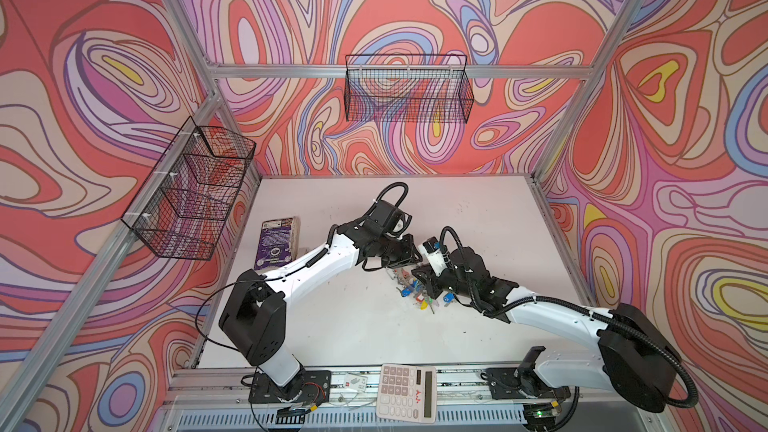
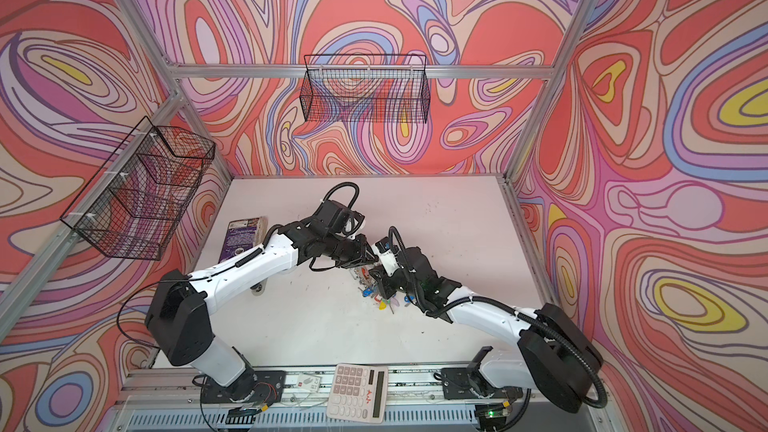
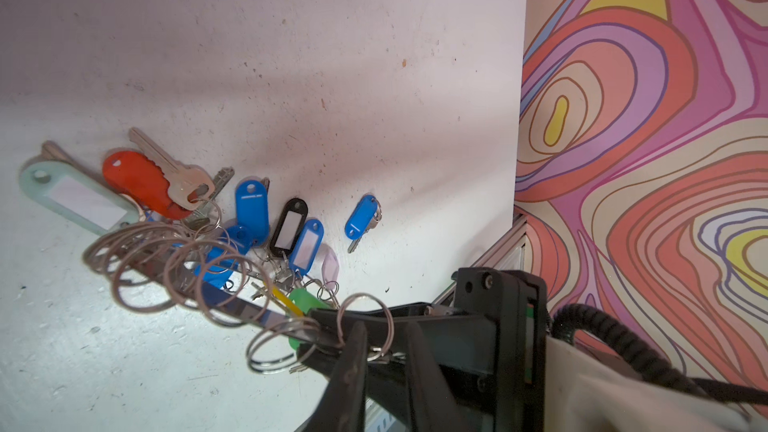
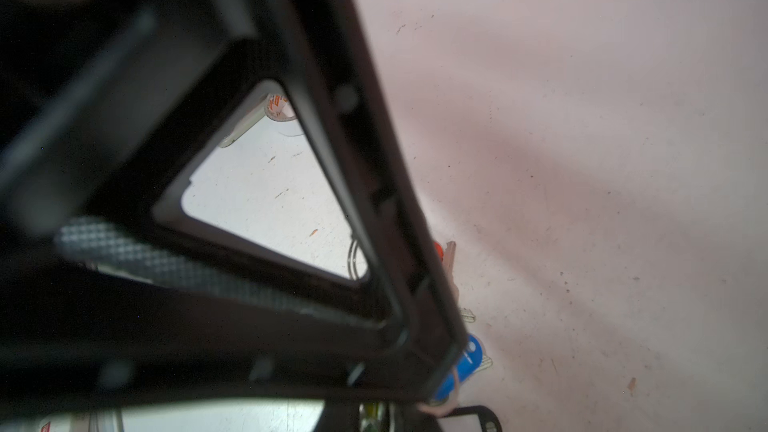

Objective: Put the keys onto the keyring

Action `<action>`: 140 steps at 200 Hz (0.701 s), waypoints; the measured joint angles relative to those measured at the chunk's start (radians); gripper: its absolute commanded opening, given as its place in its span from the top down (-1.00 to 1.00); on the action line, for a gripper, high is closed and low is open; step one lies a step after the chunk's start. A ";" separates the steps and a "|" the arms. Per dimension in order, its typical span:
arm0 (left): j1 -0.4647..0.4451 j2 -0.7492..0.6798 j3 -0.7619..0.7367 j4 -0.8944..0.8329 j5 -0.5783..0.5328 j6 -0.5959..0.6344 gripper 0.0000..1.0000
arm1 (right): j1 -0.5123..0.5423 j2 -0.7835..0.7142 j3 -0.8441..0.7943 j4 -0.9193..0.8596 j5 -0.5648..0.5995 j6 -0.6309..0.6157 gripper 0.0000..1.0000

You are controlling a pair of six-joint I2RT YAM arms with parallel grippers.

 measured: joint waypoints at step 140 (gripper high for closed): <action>0.120 0.031 0.189 -0.263 -0.039 0.306 0.40 | 0.002 -0.052 -0.017 -0.046 0.090 -0.127 1.00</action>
